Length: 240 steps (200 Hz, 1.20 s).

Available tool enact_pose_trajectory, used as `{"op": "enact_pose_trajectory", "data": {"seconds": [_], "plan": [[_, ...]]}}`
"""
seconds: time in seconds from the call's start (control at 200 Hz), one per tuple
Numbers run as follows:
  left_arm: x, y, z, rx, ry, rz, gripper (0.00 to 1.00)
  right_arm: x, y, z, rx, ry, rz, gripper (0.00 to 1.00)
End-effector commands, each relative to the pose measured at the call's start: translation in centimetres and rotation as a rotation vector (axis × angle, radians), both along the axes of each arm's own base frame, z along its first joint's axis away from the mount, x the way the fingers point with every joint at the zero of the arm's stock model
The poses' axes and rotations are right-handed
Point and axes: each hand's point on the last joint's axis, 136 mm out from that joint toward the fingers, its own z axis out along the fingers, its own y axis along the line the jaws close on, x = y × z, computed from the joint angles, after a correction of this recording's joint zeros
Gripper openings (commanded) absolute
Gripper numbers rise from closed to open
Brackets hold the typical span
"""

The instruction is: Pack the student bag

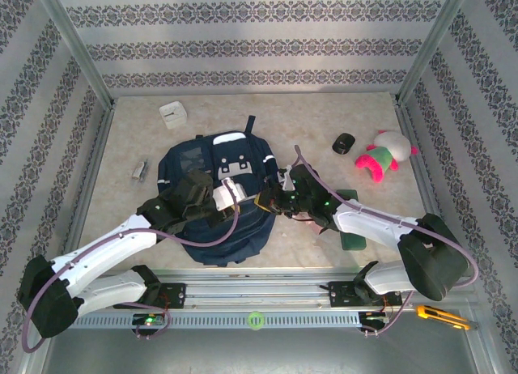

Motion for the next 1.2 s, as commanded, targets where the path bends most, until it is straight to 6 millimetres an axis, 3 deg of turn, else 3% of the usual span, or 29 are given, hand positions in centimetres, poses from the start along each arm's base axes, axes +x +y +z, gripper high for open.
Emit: {"op": "enact_pose_trajectory", "data": {"seconds": [0.0,0.175,0.345,0.485,0.655,0.7,0.739,0.784,0.854,0.959,1.084,1.194], "plan": [[0.1,-1.8,1.1,-0.035,-0.016,-0.003,0.89,1.2,0.7,3.5,0.061,-0.088,-0.026,0.0],[0.3,-3.4,-1.1,0.013,0.005,-0.004,0.97,1.2,0.9,3.9,0.069,-0.089,-0.023,0.0],[3.2,-2.3,-2.4,0.081,-0.076,0.122,0.95,1.1,1.0,4.8,0.083,-0.113,-0.017,0.0],[4.2,-2.1,-2.0,0.042,-0.124,0.161,0.68,0.7,1.0,5.3,0.086,-0.125,-0.007,0.0],[3.7,-2.1,-2.4,0.028,-0.101,0.128,0.52,0.3,1.3,6.0,0.1,-0.145,0.014,0.0],[3.3,-2.3,-2.6,0.026,-0.088,0.103,0.35,0.2,1.4,6.3,0.104,-0.157,0.023,0.0],[2.9,-2.3,-2.5,0.022,-0.081,0.081,0.13,0.2,1.4,6.5,0.103,-0.175,0.03,0.0],[2.4,-2.3,-2.3,0.017,-0.063,0.056,0.0,0.3,1.0,6.6,0.088,-0.207,0.032,0.1],[0.7,-2.4,-1.7,-0.017,-0.019,-0.038,0.0,0.8,-0.3,6.6,0.048,-0.275,0.015,0.29],[-1.1,-1.9,0.1,-0.112,0.009,-0.126,0.0,1.8,-2.8,6.5,0.013,-0.352,0.007,0.46],[-2.5,-0.8,1.7,-0.153,-0.03,-0.188,0.0,2.8,-4.9,6.4,-0.024,-0.455,0.09,0.58],[-3.5,0.2,2.3,-0.119,-0.061,-0.237,0.0,3.1,-5.3,6.4,-0.109,-0.698,0.256,0.63]]}}
